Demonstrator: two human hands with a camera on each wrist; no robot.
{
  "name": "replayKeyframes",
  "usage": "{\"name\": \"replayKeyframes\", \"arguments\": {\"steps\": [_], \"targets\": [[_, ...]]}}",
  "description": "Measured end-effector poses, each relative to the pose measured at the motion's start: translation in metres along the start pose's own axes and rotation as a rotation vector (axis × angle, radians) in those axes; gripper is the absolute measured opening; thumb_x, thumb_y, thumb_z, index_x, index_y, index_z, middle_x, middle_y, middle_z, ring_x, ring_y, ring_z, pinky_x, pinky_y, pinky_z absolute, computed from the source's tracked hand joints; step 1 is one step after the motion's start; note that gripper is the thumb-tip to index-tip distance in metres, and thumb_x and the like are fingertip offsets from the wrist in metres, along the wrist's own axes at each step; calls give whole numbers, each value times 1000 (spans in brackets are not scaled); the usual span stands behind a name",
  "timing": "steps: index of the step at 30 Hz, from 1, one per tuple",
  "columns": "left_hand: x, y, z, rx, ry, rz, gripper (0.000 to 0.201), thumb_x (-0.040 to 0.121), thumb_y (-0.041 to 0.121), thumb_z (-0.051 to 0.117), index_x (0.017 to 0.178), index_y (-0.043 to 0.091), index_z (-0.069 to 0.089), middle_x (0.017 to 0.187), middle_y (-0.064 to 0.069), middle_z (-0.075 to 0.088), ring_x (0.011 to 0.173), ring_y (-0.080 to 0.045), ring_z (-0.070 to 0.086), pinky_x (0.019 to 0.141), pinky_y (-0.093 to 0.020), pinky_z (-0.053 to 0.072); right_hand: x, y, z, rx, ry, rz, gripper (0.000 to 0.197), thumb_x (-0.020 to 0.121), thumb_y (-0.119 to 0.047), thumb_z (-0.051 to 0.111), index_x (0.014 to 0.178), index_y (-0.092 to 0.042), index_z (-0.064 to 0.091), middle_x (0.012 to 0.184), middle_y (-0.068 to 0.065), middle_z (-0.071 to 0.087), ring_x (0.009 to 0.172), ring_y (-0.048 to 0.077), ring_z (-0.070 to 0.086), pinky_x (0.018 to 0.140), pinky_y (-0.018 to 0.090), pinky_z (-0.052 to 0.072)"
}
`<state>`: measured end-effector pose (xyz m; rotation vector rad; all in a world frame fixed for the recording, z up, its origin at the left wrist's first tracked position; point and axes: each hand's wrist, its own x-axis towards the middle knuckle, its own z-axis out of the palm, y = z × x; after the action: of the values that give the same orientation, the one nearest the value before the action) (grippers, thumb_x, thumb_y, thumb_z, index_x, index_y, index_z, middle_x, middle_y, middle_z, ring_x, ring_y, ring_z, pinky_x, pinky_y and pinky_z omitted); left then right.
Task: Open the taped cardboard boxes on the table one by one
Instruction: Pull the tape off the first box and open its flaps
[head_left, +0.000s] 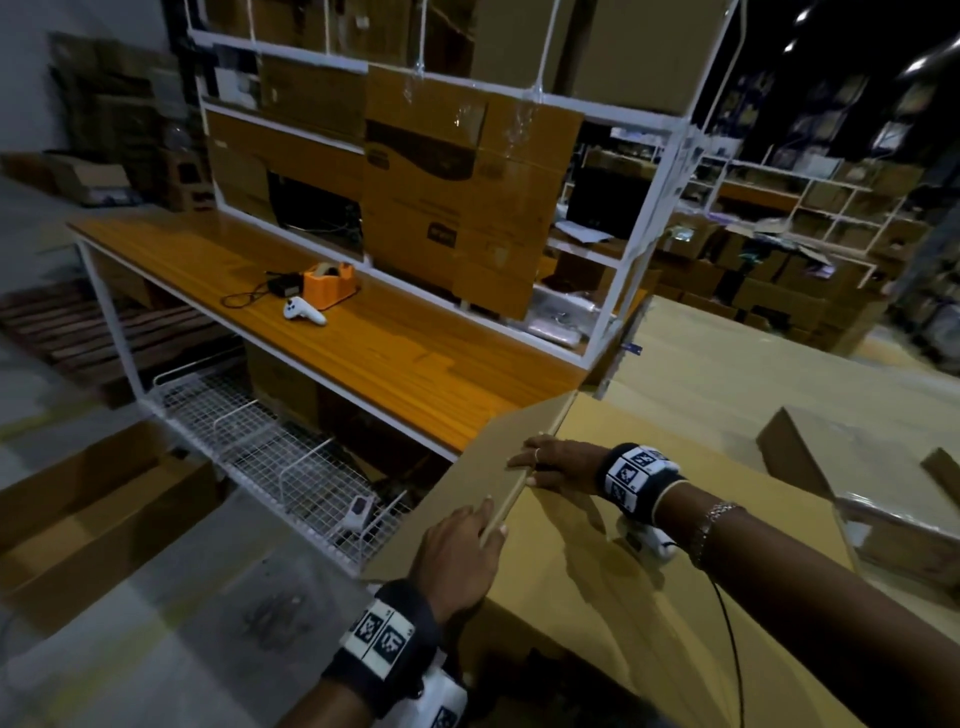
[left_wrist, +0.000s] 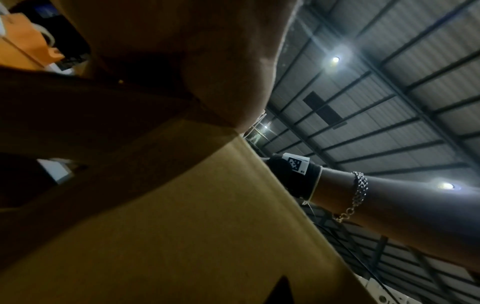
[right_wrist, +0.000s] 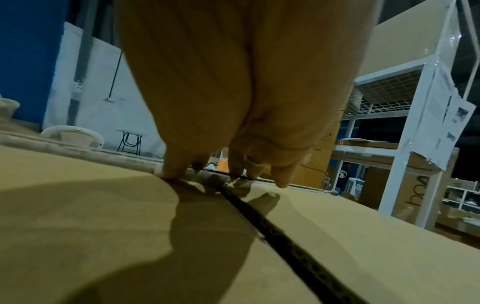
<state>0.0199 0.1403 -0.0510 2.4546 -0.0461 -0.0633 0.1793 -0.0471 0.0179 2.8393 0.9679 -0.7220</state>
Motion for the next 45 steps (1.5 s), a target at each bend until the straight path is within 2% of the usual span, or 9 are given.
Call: {"name": "replayKeyframes", "arguments": {"steps": [4, 8, 14, 22, 25, 31, 34, 38, 45], "targets": [[-5, -4, 5, -25, 37, 32, 54, 106, 44, 40, 155, 23, 39, 151, -2, 52, 135, -22, 50, 111, -35, 39, 3, -5, 4, -69, 4, -7, 59, 101, -55, 47, 153, -27, 42, 161, 15, 33, 152, 34, 21, 121, 54, 23], [-12, 0, 5, -23, 62, 51, 52, 106, 44, 38, 155, 25, 37, 151, 0, 52, 133, -19, 51, 111, -34, 40, 5, -8, -2, -93, -28, -33, 59, 101, -53, 51, 148, -17, 51, 158, 14, 39, 148, 35, 28, 118, 49, 26], [-11, 2, 10, 10, 104, 9, 53, 106, 46, 34, 157, 30, 32, 157, 2, 45, 138, -18, 47, 112, -34, 38, 16, 10, -10, -36, 17, 93, 80, 96, -58, 57, 159, -17, 30, 168, 14, 14, 154, 32, 18, 123, 46, 20], [-11, -3, 11, -3, 91, -18, 52, 106, 45, 35, 156, 33, 33, 159, 4, 43, 140, -19, 46, 112, -36, 37, 9, 2, -3, 29, 60, 127, 77, 97, -56, 56, 159, -17, 29, 169, 15, 8, 155, 33, 17, 121, 47, 24], [-13, -1, 6, -10, 76, 8, 52, 106, 49, 33, 156, 35, 33, 158, 6, 42, 140, -18, 44, 112, -35, 36, -10, -3, 2, 113, 45, 140, 73, 100, -49, 55, 160, -21, 24, 170, 13, 5, 152, 33, 24, 119, 46, 29], [-6, -2, -11, -31, -12, 142, 57, 102, 52, 44, 151, 23, 45, 148, 2, 52, 133, -19, 51, 109, -34, 41, -107, 11, 24, 255, 77, 252, 101, 93, -58, 60, 162, -29, -7, 169, 5, 15, 151, 30, 29, 120, 44, 29], [4, 5, -24, -8, -45, 281, 47, 98, 53, 53, 139, 29, 52, 130, 4, 59, 121, -21, 56, 98, -36, 47, -164, 27, 46, 320, 90, 363, 99, 92, -60, 62, 162, -34, -3, 163, 6, 33, 141, 29, 44, 114, 45, 39], [29, 33, -42, 90, -134, 502, 51, 99, 42, 58, 148, 34, 43, 141, 8, 50, 130, -15, 46, 105, -36, 41, -195, 36, 67, 270, 107, 531, 87, 93, -55, 62, 161, -25, 16, 141, 6, 58, 129, 26, 55, 105, 41, 46], [70, 79, -47, 350, -286, 710, 64, 97, 51, 58, 154, 30, 37, 162, -3, 30, 147, -25, 30, 115, -43, 31, -193, 23, 81, 197, 199, 645, 77, 92, -61, 61, 150, -12, 42, 139, 13, 46, 121, 33, 50, 100, 44, 47]]}}
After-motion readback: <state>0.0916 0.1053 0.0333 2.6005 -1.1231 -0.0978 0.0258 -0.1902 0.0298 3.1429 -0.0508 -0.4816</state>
